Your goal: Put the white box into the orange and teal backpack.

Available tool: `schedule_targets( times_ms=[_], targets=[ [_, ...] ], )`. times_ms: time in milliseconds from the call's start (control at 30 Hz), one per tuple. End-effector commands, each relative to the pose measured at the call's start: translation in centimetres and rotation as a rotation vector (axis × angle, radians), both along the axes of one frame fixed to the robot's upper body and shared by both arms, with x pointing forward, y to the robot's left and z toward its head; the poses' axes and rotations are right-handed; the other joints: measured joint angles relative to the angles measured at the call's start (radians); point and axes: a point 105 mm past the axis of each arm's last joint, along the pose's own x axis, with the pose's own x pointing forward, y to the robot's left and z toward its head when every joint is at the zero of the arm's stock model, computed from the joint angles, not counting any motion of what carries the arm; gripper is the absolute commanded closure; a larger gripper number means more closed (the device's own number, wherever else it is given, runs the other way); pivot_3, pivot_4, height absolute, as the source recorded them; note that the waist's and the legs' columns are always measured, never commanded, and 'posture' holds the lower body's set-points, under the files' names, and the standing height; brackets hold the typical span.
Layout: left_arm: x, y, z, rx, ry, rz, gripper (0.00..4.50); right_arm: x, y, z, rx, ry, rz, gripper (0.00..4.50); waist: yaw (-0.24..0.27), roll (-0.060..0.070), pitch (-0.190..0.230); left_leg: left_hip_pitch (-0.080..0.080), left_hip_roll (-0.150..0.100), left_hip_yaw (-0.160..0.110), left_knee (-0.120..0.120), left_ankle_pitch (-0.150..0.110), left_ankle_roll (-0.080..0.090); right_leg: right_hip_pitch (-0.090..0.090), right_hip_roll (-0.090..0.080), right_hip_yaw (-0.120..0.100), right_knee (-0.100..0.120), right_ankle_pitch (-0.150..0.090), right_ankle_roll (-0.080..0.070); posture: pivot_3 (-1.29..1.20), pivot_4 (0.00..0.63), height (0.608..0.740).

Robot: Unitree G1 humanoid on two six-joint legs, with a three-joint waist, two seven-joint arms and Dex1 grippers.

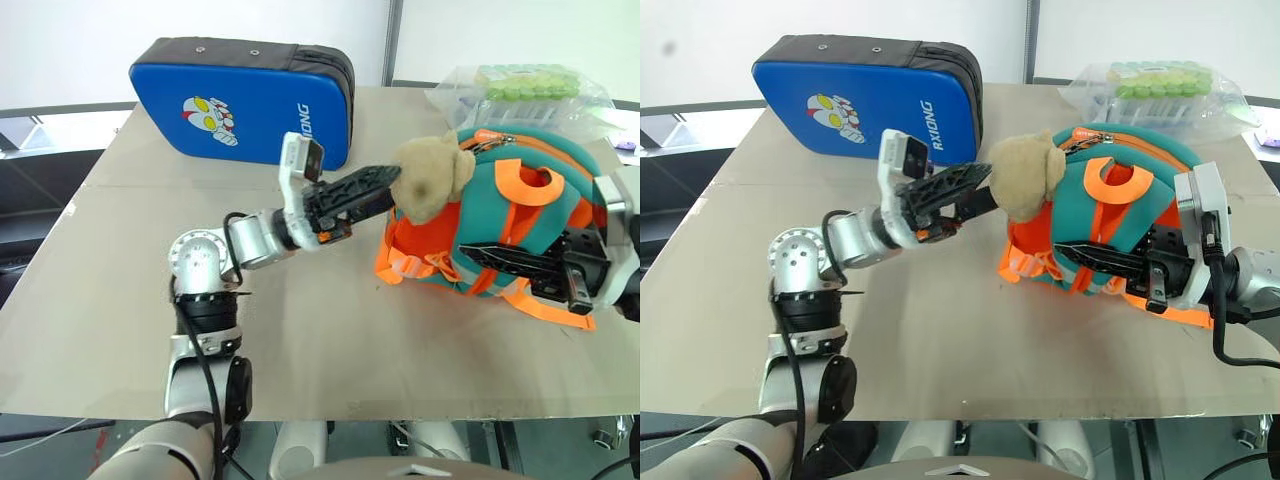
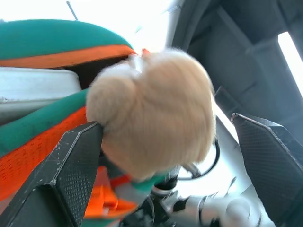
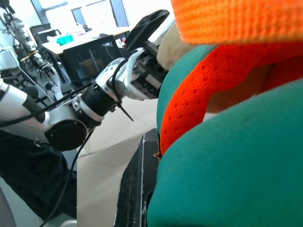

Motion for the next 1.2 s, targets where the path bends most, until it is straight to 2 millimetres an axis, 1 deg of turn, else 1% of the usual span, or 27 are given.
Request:
schedule_targets(
  times_ms=[33,67,100,167,200,233,300,333,367,400,467,567,633,667,733,800,867,933,967,1100,1133,1200],
  targets=[
    [-0.5,-1.4,1.0,-0.015,0.014,-0.061,0.07,-0.3,-0.2,0.9,-0.008,-0.053,0.004,4.5,0.0,0.0,0.0,0.0,0.0,0.0,0.0,0.0,0.0,0.0,0.0,0.0,0.0,0.0,0.0,0.0,0.15,0.74],
    [-0.1,-1.8,1.1,-0.018,0.039,-0.057,0.07,-0.3,-0.1,0.8,-0.008,-0.052,0.004,4.5,0.0,0.0,0.0,0.0,0.0,0.0,0.0,0.0,0.0,0.0,0.0,0.0,0.0,0.0,0.0,0.0,0.15,0.74],
    [0.4,-2.2,1.1,-0.018,0.062,-0.049,0.31,-0.3,-0.1,0.8,-0.008,-0.051,0.004,4.5,0.0,0.0,0.0,0.0,0.0,0.001,0.0,0.0,0.0,0.0,0.0,0.0,0.0,0.0,0.0,0.0,0.15,0.74],
    [0.2,-2.8,0.8,0.019,0.057,-0.072,0.86,-0.2,-0.1,0.7,-0.009,-0.049,0.003,4.5,0.001,0.0,0.0,0.0,-0.001,0.002,0.0,0.0,0.0,0.0,0.0,-0.001,0.0,0.0,0.0,0.0,0.15,0.74],
    [0.0,-3.0,0.7,0.032,0.047,-0.088,1.38,-0.2,-0.1,0.6,-0.009,-0.049,0.001,4.5,0.0,0.0,0.0,0.0,-0.001,0.002,0.0,0.0,0.0,0.0,0.0,-0.001,0.0,0.0,0.0,0.0,0.15,0.74],
    [-0.2,-3.1,0.6,0.036,0.047,-0.098,1.71,-0.2,-0.1,0.6,-0.008,-0.048,-0.003,4.5,0.0,0.0,0.0,0.0,-0.001,0.002,0.0,0.0,0.0,0.0,0.0,-0.001,0.0,0.0,0.0,0.0,0.15,0.74],
    [-0.3,-3.1,0.4,0.046,0.043,-0.102,2.7,-0.2,-0.2,0.6,-0.006,-0.05,-0.013,4.5,0.0,0.0,0.0,0.0,-0.001,0.002,0.0,0.0,0.0,0.0,0.0,-0.001,0.0,0.0,0.0,0.0,0.15,0.74],
    [-0.3,-3.0,0.5,0.045,0.037,-0.1,3.11,-0.1,-0.2,0.6,-0.004,-0.055,-0.02,4.5,0.001,0.0,0.0,0.0,-0.001,0.002,0.0,0.0,0.0,0.0,0.0,-0.001,0.0,0.0,0.0,0.0,0.15,0.74],
    [-0.2,-2.7,0.7,0.039,0.026,-0.095,3.41,0.0,-0.2,0.8,0.004,-0.062,-0.031,4.5,0.002,0.0,0.0,0.0,-0.002,0.002,0.0,0.0,0.0,0.0,0.0,-0.001,0.0,0.0,0.0,0.0,0.15,0.74],
    [-0.1,-2.0,1.3,0.022,-0.016,-0.073,3.51,0.4,-0.5,1.3,0.026,-0.089,-0.063,4.5,0.001,0.0,0.0,0.0,-0.002,0.002,0.0,0.0,0.0,0.0,0.0,-0.001,0.0,0.0,0.0,0.0,0.15,0.74],
    [0.3,-0.4,3.6,-0.089,-0.075,-0.049,3.52,1.4,-1.1,2.6,0.082,-0.132,-0.126,4.5,-0.001,0.0,0.0,0.0,-0.002,0.002,0.0,0.0,0.0,0.0,0.0,0.0,0.0,0.0,0.0,0.0,0.15,0.74],
    [1.3,3.1,9.3,-0.332,-0.177,0.006,3.52,3.5,-2.8,5.1,0.175,-0.227,-0.257,4.5,-0.002,0.0,0.0,-0.001,-0.002,0.002,0.0,0.0,0.0,0.0,0.0,0.0,0.0,0.0,-0.001,0.0,0.15,0.74],
    [2.4,5.3,12.5,-0.457,-0.202,0.065,3.55,4.7,-4.0,6.9,0.233,-0.296,-0.347,4.5,-0.003,0.0,0.001,0.0,-0.002,0.002,0.0,0.0,0.0,0.0,0.001,0.0,0.0,0.0,-0.002,0.0,0.15,0.74],
    [2.9,6.2,13.5,-0.482,-0.213,0.102,3.55,5.2,-4.9,8.2,0.299,-0.326,-0.389,4.5,-0.004,0.0,0.0,-0.001,-0.002,0.002,0.0,0.0,0.0,-0.001,0.001,0.001,0.0,0.0,-0.002,0.0,0.15,0.74],
    [3.7,7.1,14.1,-0.485,-0.222,0.148,3.56,5.8,-5.9,9.9,0.398,-0.359,-0.451,4.5,-0.009,0.0,0.001,0.0,-0.003,0.003,-0.001,0.0,0.0,-0.001,0.001,0.002,0.0,0.001,-0.001,0.0,0.15,0.74],
    [4.0,7.2,14.1,-0.466,-0.218,0.164,3.57,6.2,-6.2,10.3,0.434,-0.359,-0.474,4.5,-0.009,0.0,0.0,-0.001,-0.003,0.003,-0.002,0.0,0.0,-0.001,0.001,0.002,0.0,0.0,-0.001,0.0,0.15,0.74],
    [3.8,7.4,13.2,-0.438,-0.207,0.171,3.57,6.4,-5.8,9.2,0.401,-0.341,-0.493,4.5,-0.002,0.0,0.0,-0.002,-0.002,0.002,-0.003,0.0,0.0,-0.001,0.001,0.0,-0.001,0.0,0.0,0.0,0.15,0.74],
    [3.6,7.4,11.7,-0.38,-0.199,0.182,3.57,6.8,-5.6,8.2,0.379,-0.319,-0.525,4.5,0.001,0.001,0.0,-0.004,-0.001,0.002,-0.004,0.001,-0.001,-0.002,0.001,-0.001,-0.001,-0.001,0.001,0.0,0.15,0.74],
    [3.4,7.5,10.7,-0.347,-0.186,0.192,3.57,7.0,-5.8,7.9,0.38,-0.31,-0.556,4.5,0.0,0.001,0.0,-0.005,-0.001,0.002,-0.005,0.002,-0.004,-0.003,0.0,-0.001,-0.001,-0.001,0.001,0.0,0.15,0.74],
    [2.9,7.7,5.0,-0.142,-0.118,0.254,3.57,8.3,-6.9,6.8,0.379,-0.274,-0.67,4.5,-0.002,0.001,0.001,-0.015,0.0,0.001,-0.003,0.003,-0.005,-0.013,-0.003,0.001,0.0,-0.001,0.002,0.0,0.15,0.74],
    [2.8,7.9,3.3,-0.093,-0.084,0.279,3.57,8.6,-7.1,6.5,0.365,-0.269,-0.695,4.5,-0.002,0.001,0.001,-0.016,0.0,0.002,-0.003,0.003,-0.005,-0.014,-0.004,0.001,0.0,-0.001,0.002,0.0,0.15,0.74],
    [2.5,8.5,0.5,-0.021,-0.028,0.319,3.58,9.1,-7.4,6.0,0.352,-0.257,-0.721,4.5,0.0,0.001,0.001,-0.016,-0.001,0.002,-0.002,0.003,-0.005,-0.014,-0.005,0.0,-0.001,-0.001,0.002,0.0,0.15,0.74]
  ],
)
